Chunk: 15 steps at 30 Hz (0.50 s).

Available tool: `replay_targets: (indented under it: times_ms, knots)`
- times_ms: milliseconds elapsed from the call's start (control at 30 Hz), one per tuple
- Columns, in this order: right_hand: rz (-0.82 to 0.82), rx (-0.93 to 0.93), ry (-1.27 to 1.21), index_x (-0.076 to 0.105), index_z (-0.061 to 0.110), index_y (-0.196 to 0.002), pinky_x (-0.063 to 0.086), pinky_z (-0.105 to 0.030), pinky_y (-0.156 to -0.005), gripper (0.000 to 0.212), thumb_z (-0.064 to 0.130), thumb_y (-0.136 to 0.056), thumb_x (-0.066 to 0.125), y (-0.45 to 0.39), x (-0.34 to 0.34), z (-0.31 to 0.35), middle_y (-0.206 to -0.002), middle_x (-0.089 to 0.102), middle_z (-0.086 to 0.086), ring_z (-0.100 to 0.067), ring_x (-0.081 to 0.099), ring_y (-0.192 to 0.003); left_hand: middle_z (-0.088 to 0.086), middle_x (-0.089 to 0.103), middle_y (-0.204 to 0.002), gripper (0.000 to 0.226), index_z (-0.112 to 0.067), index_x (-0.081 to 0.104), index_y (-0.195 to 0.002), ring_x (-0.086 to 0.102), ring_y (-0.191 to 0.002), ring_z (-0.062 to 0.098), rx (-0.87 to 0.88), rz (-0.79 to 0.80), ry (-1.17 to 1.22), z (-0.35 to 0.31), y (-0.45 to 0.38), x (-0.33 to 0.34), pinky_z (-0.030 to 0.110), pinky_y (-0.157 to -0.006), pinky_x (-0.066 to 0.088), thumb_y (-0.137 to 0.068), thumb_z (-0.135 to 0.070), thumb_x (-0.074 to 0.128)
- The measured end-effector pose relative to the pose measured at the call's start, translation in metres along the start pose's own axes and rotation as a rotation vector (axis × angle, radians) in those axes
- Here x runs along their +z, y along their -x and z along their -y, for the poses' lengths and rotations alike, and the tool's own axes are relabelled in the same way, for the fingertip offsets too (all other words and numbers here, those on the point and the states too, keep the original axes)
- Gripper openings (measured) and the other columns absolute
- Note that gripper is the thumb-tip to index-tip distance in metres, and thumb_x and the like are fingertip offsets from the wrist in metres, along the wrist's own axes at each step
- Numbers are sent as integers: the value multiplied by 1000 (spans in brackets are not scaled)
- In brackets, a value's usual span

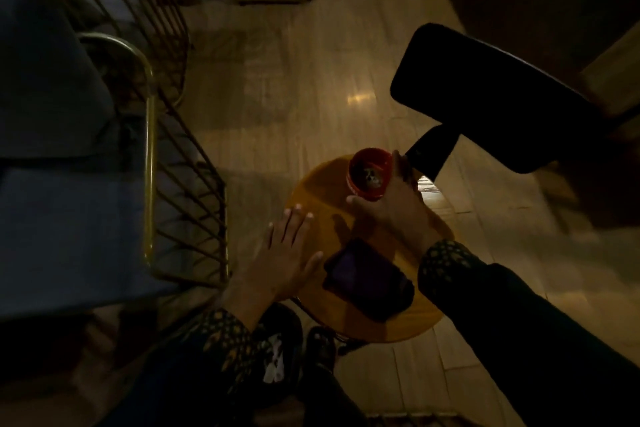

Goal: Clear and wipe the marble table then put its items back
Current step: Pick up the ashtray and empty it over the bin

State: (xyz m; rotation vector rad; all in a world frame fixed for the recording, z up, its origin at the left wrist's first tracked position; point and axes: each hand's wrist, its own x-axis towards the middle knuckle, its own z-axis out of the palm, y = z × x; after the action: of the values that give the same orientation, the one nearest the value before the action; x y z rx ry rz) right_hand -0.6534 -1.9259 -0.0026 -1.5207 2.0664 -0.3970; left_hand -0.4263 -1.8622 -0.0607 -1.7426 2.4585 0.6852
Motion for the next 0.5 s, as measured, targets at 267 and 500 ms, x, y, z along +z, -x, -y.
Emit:
replay_targets:
  times_ms: [267, 500]
  knots:
    - [-37, 76, 8, -9, 22, -153, 28, -46, -114, 123, 54, -71, 78, -16, 12, 1, -159, 8, -15, -37, 22, -143, -10, -33, -155, 78, -29, -15, -152, -29, -143, 11, -35, 54, 35, 2, 1, -3, 44, -118, -1, -91, -66, 18]
    - [-54, -57, -28, 23, 13, -141, 44, -45, -101, 116, 50, -54, 89, -6, 11, 10, -138, 42, -14, -33, 45, -126, -3, -26, -158, 72, -24, -14, -152, -20, -147, 17, -35, 71, -16, 2, 17, -13, 48, -119, -6, -98, -60, 17]
